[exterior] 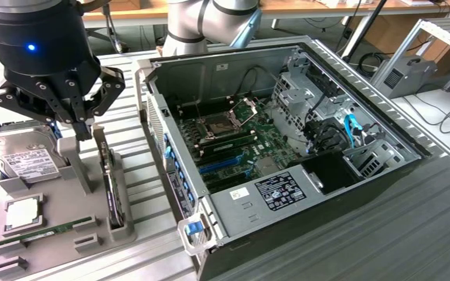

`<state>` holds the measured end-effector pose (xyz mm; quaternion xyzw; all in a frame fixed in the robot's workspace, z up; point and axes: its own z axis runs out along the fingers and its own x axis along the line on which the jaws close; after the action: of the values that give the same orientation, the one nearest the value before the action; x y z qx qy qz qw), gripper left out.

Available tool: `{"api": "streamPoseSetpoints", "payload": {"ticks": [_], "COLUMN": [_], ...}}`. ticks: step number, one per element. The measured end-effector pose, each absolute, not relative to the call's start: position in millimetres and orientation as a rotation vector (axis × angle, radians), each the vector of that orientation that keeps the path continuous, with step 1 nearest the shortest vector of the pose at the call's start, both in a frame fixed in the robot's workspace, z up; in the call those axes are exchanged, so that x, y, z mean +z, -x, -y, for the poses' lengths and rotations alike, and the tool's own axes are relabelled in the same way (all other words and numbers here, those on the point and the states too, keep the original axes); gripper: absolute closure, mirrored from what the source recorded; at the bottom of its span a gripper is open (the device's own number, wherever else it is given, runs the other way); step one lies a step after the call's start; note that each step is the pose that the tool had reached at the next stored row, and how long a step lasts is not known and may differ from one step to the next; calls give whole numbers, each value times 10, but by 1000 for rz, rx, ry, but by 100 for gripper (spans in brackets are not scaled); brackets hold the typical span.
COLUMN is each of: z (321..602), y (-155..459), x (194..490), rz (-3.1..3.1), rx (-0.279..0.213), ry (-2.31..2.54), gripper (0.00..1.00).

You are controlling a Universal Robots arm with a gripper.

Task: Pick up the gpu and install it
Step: 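Reach for the gpu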

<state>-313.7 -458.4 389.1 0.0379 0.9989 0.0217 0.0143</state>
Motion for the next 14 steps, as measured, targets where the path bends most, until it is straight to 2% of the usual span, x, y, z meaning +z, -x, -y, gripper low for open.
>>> {"api": "streamPoseSetpoints", "payload": {"ticks": [14], "z": [4621], "y": [3137], "x": [3891], "rz": [-3110], "rx": [68], "ry": [-118], "gripper": [89]}}
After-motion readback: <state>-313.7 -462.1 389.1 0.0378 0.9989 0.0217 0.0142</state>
